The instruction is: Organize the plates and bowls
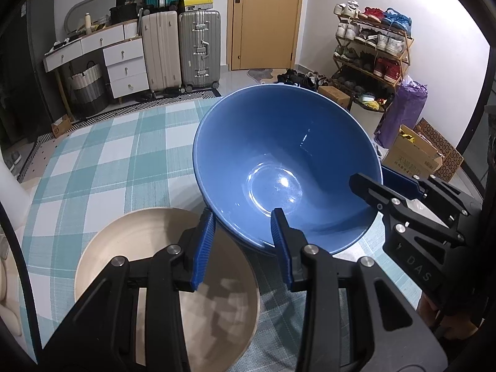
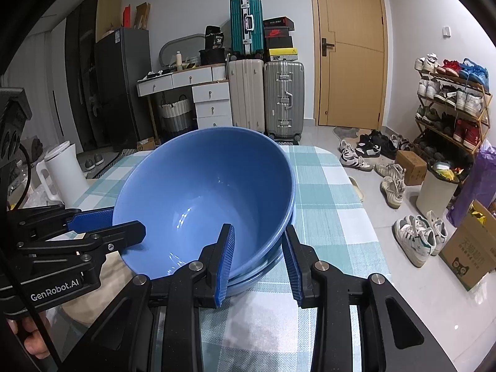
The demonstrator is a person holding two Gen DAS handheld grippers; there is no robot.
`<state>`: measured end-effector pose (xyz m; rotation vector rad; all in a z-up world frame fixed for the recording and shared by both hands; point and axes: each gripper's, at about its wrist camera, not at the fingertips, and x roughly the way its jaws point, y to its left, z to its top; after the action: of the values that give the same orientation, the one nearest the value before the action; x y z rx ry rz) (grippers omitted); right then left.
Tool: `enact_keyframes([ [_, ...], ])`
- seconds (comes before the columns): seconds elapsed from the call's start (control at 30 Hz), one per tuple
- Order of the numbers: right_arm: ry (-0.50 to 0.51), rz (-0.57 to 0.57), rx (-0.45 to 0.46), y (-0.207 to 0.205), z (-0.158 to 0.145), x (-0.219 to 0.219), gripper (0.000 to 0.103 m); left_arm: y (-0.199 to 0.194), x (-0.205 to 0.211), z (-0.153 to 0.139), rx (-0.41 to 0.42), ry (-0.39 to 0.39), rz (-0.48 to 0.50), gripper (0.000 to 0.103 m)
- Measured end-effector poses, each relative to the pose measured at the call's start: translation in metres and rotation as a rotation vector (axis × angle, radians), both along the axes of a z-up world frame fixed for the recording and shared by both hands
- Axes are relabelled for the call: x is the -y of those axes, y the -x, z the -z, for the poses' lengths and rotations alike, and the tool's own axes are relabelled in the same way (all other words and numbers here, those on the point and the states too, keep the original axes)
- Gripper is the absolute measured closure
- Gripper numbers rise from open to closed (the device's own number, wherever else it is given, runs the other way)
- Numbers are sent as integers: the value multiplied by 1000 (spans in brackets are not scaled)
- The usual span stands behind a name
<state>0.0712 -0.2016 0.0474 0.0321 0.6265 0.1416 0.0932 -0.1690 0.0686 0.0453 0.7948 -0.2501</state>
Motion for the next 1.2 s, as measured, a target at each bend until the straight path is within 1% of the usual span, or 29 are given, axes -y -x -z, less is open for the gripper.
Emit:
enact_keyframes([
  [0.63,4,3,-9,-3,5,4,70,-9,-5,16,-20,6,4,69],
  [0.73,6,6,-6,-3,6,6,70,-6,-5,14,-18,14,8,69],
  [0.83,1,-6,-2,-2,6,6,70,-6,-5,16,-15,1,4,69],
  [0.9,7,-5,0,-1,7,6,70,-7,-7,17,-17,6,3,69],
  [1.0,6,-6,-2,-1,8,5,69,-7,-10,16,-13,11,4,66],
  [1.07,4,-9,-6,-1,8,5,65,-7,-11,15,-13,13,2,63],
  [1.13,1,-11,-5,0,8,4,57,-8,-13,15,-19,19,-1,62],
  [1.2,-3,-11,-1,1,7,5,53,-9,-16,15,-22,24,-6,57],
])
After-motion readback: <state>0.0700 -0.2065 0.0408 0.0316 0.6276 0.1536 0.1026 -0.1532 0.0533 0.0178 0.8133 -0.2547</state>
